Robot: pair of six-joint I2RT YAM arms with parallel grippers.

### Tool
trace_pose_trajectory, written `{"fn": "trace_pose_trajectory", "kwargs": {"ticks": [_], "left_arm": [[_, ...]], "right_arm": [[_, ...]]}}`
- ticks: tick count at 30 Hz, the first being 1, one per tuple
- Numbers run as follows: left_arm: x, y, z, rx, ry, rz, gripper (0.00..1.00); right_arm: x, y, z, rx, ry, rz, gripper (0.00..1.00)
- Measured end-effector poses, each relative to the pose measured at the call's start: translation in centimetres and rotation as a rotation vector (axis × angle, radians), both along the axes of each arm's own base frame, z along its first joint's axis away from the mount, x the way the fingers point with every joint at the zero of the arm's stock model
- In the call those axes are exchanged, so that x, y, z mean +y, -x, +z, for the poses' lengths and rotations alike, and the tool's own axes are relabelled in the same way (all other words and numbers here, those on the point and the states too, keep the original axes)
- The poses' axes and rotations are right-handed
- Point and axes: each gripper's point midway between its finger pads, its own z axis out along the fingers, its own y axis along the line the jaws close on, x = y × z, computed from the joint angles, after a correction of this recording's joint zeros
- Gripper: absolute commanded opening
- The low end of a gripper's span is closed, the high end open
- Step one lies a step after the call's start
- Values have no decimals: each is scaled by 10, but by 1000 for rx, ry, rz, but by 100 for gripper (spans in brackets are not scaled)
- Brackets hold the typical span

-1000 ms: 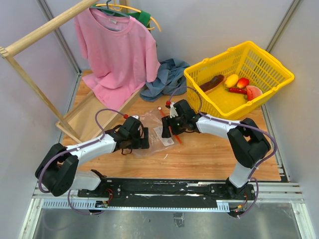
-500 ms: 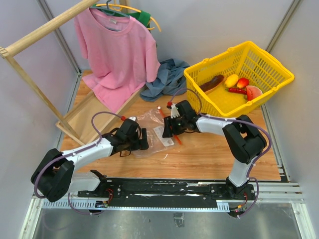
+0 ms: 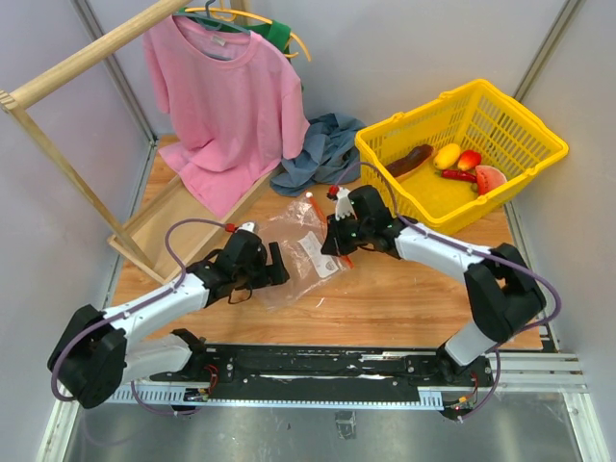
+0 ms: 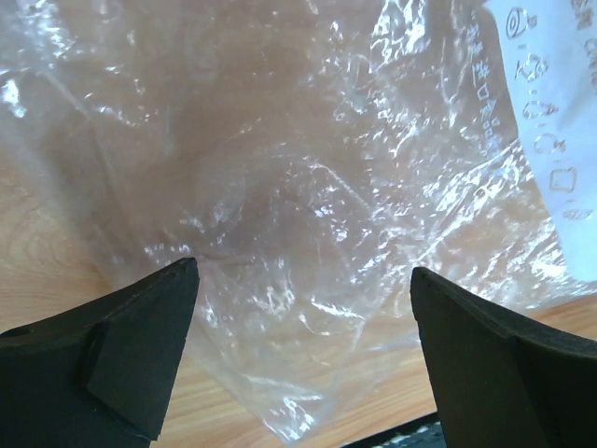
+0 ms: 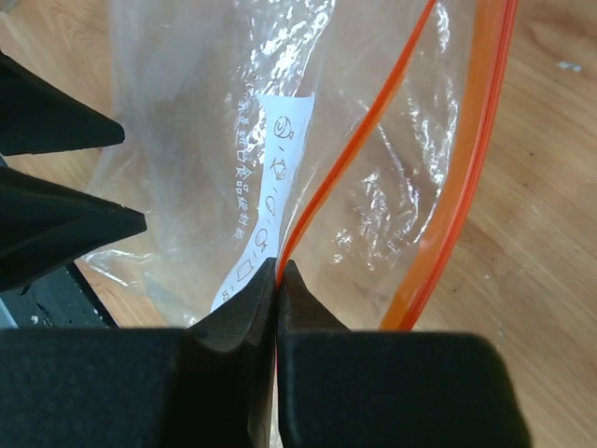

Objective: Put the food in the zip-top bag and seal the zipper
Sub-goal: Pick up the zipper food storage bag at the center of the board, then open the zipper of the food storage bag.

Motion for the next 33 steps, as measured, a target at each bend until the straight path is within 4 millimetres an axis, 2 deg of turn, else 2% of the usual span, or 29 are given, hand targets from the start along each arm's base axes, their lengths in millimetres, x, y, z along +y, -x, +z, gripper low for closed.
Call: {"fn": "trace_pose_trajectory", "kwargs": {"ticks": [2,4,7,11,16,20,24,29,33], "left_arm": [[-2,-4,13,-20,26,27,99],[-4,-11,34,-53,60,61,99],[-8,-24,81,-130,142,117,99],[-11,-31,142,-251,281,149,99],[-10,-33,191,-347,394,168,99],[-20,-42,224,-388,463,162,97],[-36,-50,239,-387,525,132,92],[-53,-51,235,-347,599,100,86],[-60,-48,229,-318,643,86,84]], "right_arm": [[-4,0,14,-49,11,-5,1],[-8,-1,27,-109,43,-11,1],[-14,-4,49,-217,100,-22,1],[-21,-9,86,-391,176,-37,1],[-20,-7,129,-605,267,-42,1],[-19,1,154,-757,346,-36,1],[-19,6,165,-859,420,-43,1],[-10,14,174,-935,451,-57,2],[1,17,167,-949,471,-57,3]]}}
